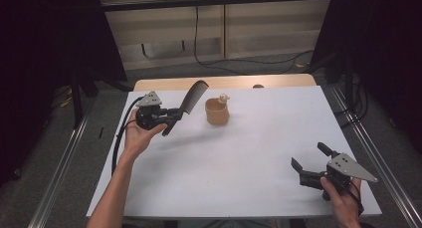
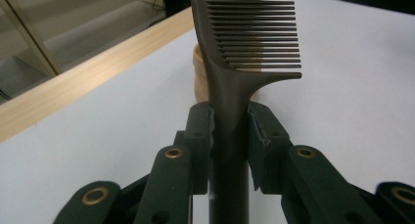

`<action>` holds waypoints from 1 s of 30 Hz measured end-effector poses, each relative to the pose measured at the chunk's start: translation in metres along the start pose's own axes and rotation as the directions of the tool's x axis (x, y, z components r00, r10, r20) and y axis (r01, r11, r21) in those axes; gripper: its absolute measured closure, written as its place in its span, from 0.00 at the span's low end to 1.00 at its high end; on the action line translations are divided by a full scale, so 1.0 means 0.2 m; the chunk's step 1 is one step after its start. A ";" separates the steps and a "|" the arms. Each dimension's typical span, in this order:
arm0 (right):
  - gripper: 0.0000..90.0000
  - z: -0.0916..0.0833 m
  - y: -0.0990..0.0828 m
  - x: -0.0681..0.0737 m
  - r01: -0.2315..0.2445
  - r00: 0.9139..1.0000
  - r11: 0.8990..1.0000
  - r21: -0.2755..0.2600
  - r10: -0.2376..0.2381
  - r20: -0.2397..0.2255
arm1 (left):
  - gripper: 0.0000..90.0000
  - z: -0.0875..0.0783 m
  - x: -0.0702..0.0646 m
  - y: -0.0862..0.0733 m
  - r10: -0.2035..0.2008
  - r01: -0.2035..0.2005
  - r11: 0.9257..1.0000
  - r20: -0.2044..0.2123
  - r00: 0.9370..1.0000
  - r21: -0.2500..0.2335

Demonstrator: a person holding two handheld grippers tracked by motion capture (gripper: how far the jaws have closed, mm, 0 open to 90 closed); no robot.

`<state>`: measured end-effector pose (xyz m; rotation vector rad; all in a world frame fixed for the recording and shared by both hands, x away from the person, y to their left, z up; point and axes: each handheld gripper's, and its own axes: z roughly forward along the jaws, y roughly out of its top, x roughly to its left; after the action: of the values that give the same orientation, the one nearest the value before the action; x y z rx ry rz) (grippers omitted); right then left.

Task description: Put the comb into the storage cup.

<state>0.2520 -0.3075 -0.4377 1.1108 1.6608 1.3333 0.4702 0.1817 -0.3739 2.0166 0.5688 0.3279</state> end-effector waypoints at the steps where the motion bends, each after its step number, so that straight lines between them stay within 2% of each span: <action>1: 0.00 0.00 0.00 0.00 0.000 1.000 1.000 -0.001 0.000 0.000 | 0.81 0.00 0.00 0.00 -0.009 0.009 1.000 0.010 1.000 -0.009; 2: 0.00 0.00 0.00 0.00 0.000 1.000 1.000 -0.001 0.000 0.000 | 0.81 0.00 0.00 0.00 -0.009 0.009 1.000 0.010 1.000 -0.009; 3: 0.00 0.00 0.00 0.00 0.000 1.000 1.000 0.000 0.000 0.000 | 0.81 0.00 -0.01 0.01 -0.022 0.022 1.000 0.009 1.000 -0.022; 7: 0.00 0.00 0.00 0.00 0.001 1.000 1.000 -0.001 -0.001 0.002 | 0.81 -0.01 -0.03 0.03 -0.028 0.028 0.997 0.010 1.000 -0.075; 10: 0.00 0.00 0.00 0.00 0.000 1.000 1.000 -0.002 0.000 0.003 | 0.81 -0.01 -0.04 0.05 -0.030 0.031 0.995 0.013 0.999 -0.097; 12: 0.00 0.00 0.00 0.00 0.001 1.000 1.000 -0.002 -0.001 0.002 | 0.81 -0.01 -0.04 0.05 -0.020 0.020 0.995 0.004 1.000 -0.095; 13: 0.00 0.00 0.00 0.00 0.000 1.000 1.000 -0.001 0.000 0.005 | 0.81 -0.01 -0.04 0.06 -0.029 0.030 0.993 0.010 1.000 -0.115; 18: 0.00 0.00 0.00 0.00 -0.003 1.000 1.000 -0.002 0.003 0.005 | 0.81 -0.01 -0.04 0.07 -0.048 0.049 0.987 0.011 0.999 -0.152; 25: 0.00 0.00 0.00 0.00 0.001 1.000 1.000 -0.001 -0.001 0.004 | 0.81 0.01 -0.05 0.10 -0.059 0.059 0.981 0.006 0.998 -0.184; 26: 0.00 -0.01 0.00 0.00 -0.001 1.000 1.000 -0.002 0.001 0.002 | 0.81 0.01 -0.05 0.10 -0.059 0.060 0.978 0.011 0.998 -0.198; 29: 0.00 -0.01 0.00 0.00 -0.002 1.000 1.000 -0.004 0.002 0.002 | 0.81 0.02 -0.06 0.11 -0.060 0.059 0.976 0.001 0.998 -0.208; 30: 0.00 -0.01 0.00 0.00 -0.001 1.000 1.000 -0.006 0.001 0.003 | 0.81 0.03 -0.06 0.12 -0.048 0.042 0.978 -0.023 0.999 -0.203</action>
<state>0.2511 -0.3082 -0.4372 1.1100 1.6535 1.3362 0.4685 0.1605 -0.3554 1.8031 0.5739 0.3722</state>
